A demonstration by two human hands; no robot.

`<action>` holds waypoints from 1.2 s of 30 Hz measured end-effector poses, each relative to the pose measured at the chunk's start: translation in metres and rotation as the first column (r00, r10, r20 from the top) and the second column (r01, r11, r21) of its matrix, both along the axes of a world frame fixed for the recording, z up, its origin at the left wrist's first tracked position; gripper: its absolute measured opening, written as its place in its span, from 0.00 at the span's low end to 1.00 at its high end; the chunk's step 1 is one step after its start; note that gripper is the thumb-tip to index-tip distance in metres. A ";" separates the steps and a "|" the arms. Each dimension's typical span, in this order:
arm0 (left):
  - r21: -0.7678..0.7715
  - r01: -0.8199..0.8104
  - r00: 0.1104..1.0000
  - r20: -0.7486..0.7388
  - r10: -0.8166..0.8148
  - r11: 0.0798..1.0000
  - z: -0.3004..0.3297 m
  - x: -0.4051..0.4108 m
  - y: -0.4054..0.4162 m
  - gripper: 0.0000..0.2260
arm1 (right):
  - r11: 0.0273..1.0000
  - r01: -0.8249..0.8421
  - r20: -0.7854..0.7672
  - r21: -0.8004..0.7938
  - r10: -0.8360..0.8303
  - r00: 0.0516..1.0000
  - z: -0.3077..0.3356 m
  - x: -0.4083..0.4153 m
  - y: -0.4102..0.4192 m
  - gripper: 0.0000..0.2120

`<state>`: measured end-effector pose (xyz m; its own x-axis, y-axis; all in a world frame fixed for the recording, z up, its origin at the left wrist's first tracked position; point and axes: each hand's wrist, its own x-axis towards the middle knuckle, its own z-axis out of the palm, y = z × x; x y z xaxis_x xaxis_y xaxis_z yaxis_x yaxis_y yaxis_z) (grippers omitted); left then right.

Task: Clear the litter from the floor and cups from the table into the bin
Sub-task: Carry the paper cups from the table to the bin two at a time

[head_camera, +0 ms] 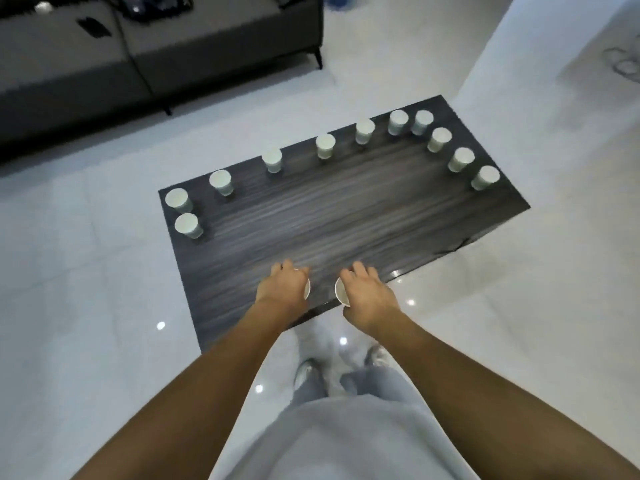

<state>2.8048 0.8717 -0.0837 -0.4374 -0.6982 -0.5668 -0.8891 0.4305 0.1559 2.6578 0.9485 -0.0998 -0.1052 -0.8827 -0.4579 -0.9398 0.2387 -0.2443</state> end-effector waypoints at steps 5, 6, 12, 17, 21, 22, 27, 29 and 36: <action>0.002 0.276 0.961 -0.018 -0.276 0.961 0.027 -0.111 0.043 0.22 | 0.952 0.293 -0.023 -0.086 -0.296 0.955 0.022 -0.087 0.086 0.27; -0.009 0.334 0.942 -0.018 -0.334 0.943 0.031 -0.138 0.057 0.22 | 0.928 0.357 -0.019 -0.101 -0.361 0.932 0.026 -0.108 0.108 0.27; -0.051 0.569 0.821 -0.025 -0.570 0.821 0.038 -0.289 0.155 0.21 | 0.762 0.635 0.022 -0.124 -0.638 0.770 0.032 -0.226 0.244 0.28; -0.028 0.681 0.730 -0.056 -0.681 0.732 0.026 -0.415 0.270 0.23 | 0.617 0.775 0.041 -0.136 -0.778 0.627 0.029 -0.318 0.367 0.28; -0.030 0.777 0.625 -0.090 -0.775 0.629 0.026 -0.501 0.358 0.25 | 0.476 0.868 0.052 -0.141 -0.872 0.486 0.030 -0.382 0.458 0.28; -0.033 0.796 0.599 -0.102 -0.794 0.605 0.026 -0.518 0.377 0.24 | 0.438 0.889 0.056 -0.133 -0.892 0.448 0.030 -0.395 0.478 0.28; -0.054 0.889 0.448 -0.101 -0.888 0.455 0.027 -0.614 0.450 0.21 | 0.246 0.960 0.066 -0.133 -0.964 0.256 0.028 -0.465 0.561 0.27; -0.048 0.920 0.384 -0.093 -0.919 0.389 0.025 -0.657 0.474 0.21 | 0.173 0.976 0.081 -0.129 -0.980 0.184 0.026 -0.498 0.589 0.28; -0.035 0.974 0.218 -0.142 -0.966 0.225 0.020 -0.837 0.547 0.23 | 0.010 0.991 0.083 -0.134 -0.996 0.021 0.023 -0.651 0.660 0.27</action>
<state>1.9682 1.4185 -0.0642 -0.8124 0.3393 -0.4743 0.2355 0.9349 0.2654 2.0069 1.6084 -0.0764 -0.9377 0.0573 -0.3428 0.1845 0.9178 -0.3515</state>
